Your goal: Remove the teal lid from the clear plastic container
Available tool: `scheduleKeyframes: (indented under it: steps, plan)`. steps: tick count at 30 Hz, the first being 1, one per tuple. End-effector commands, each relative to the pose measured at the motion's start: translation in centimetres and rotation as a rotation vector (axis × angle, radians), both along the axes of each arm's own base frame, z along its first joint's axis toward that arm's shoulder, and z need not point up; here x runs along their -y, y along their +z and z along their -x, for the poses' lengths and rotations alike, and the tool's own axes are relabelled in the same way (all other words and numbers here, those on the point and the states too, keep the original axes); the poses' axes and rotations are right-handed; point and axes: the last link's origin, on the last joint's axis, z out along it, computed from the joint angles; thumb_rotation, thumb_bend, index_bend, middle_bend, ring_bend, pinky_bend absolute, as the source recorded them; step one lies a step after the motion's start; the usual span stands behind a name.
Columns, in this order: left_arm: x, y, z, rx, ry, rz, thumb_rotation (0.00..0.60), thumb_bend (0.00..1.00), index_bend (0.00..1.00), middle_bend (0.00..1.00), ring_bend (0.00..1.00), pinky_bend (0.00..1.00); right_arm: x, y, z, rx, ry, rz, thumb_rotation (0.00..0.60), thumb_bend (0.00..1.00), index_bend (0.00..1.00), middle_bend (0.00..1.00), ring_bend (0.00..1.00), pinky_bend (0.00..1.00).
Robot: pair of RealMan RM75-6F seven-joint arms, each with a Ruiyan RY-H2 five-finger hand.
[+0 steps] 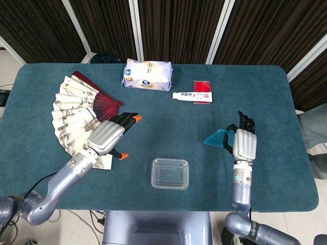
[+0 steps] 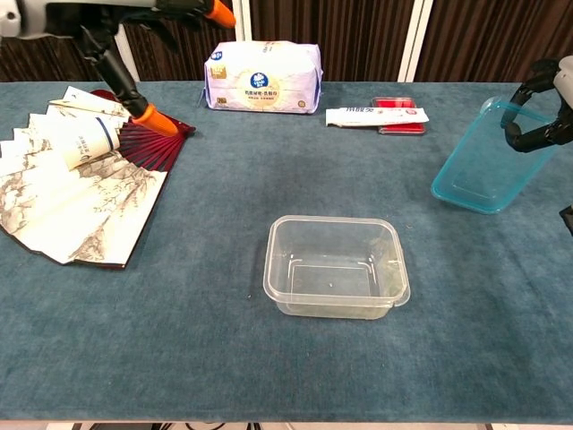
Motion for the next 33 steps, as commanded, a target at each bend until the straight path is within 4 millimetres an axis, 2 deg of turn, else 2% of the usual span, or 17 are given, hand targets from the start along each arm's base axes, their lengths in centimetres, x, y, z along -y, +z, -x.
scheduleKeyframes:
  steps: [1,5,9,12,15,21,28,33]
  plan:
    - [0.3,0.6,0.7,0.008,0.022,-0.001,0.600,0.00,0.00,0.00,0.00,0.15,1.4,0.3,0.5,-0.060,-0.032,-0.009,0.600,0.51,0.00,0.00,0.00,0.00]
    - [0.8,1.2,1.7,-0.014,0.029,-0.004,0.600,0.00,0.00,0.00,0.00,0.15,2.6,1.2,0.2,-0.075,-0.039,0.027,0.600,0.42,0.00,0.00,0.00,0.00]
    - [1.1,1.5,2.4,-0.019,0.043,-0.008,0.600,0.00,0.00,0.00,0.00,0.12,3.1,2.2,0.1,-0.070,-0.034,0.052,0.600,0.42,0.00,0.00,0.00,0.00]
    - [1.5,1.7,3.3,-0.027,0.058,-0.021,0.600,0.00,0.00,0.00,0.00,0.12,2.3,3.0,0.6,-0.042,-0.034,0.050,0.600,0.42,0.00,0.00,0.00,0.00]
    - [2.2,2.0,4.2,-0.032,0.078,-0.039,0.600,0.00,0.00,0.00,0.00,0.12,0.9,3.9,1.4,-0.039,-0.030,0.027,0.600,0.41,0.00,0.00,0.00,0.00]
    - [4.8,3.3,7.3,-0.031,0.125,-0.149,0.600,0.00,0.00,0.00,0.00,0.11,-4.0,6.3,4.2,-0.085,-0.027,-0.052,0.600,0.38,0.00,0.00,0.00,0.00]
    - [10.1,4.6,13.4,-0.102,0.169,-0.279,0.600,0.00,0.00,0.00,0.00,0.07,-10.3,10.1,7.4,-0.180,-0.001,-0.123,0.600,0.24,0.00,0.00,0.00,0.00]
    - [12.8,5.4,16.7,-0.127,0.206,-0.341,0.600,0.00,0.00,0.00,0.00,0.04,-12.9,12.2,8.8,-0.204,0.007,-0.124,0.600,0.21,0.00,0.00,0.00,0.00]
